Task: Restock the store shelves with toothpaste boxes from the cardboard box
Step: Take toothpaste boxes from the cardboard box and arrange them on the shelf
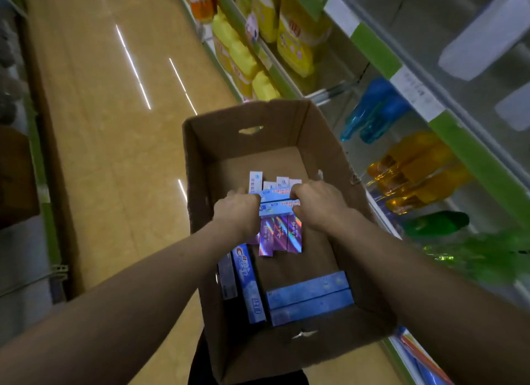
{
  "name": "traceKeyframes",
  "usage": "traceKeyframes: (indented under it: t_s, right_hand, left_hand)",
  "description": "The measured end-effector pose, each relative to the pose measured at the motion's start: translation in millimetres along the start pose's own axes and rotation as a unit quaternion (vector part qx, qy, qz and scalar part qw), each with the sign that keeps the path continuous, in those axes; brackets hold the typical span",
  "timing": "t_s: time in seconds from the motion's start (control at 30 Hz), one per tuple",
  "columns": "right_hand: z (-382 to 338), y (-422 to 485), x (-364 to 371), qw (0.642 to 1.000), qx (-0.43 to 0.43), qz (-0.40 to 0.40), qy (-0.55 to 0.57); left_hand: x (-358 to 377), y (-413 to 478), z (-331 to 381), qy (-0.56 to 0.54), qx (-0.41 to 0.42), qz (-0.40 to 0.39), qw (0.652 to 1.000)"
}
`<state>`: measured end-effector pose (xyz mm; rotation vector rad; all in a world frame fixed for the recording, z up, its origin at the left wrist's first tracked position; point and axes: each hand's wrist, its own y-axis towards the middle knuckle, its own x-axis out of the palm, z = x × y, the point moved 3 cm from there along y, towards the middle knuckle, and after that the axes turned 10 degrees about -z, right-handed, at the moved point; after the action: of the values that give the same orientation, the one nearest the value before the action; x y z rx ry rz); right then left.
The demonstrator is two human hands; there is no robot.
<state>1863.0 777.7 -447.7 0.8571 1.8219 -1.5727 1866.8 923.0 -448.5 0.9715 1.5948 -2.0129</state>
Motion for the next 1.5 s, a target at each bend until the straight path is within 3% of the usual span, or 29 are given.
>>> traceKeyframes:
  t_s: [0.33,0.6,0.83,1.1,1.5]
  right_hand:
    - [10,67,74,0.999,0.019,-0.018,-0.027]
    - [10,89,85,0.996,0.034,0.011,-0.085]
    - [9,91,86,0.992,0.042,-0.014,-0.114]
    - [1,50,1,0.992,0.031,0.017,-0.124]
    - [-76,-52,-212,0.953,-0.028,0.224,-0.204]
  left_hand:
    - [58,85,-6,0.062,0.011,0.015,0.998]
    - [74,107,-2,0.090,0.018,0.056,0.994]
    - [71,105,-4,0.089,0.009,0.045,0.995]
    - [-8,62,-5,0.057,-0.016,0.079,0.995]
    - [-200,-84,-42,0.080,-0.083,0.282,0.953]
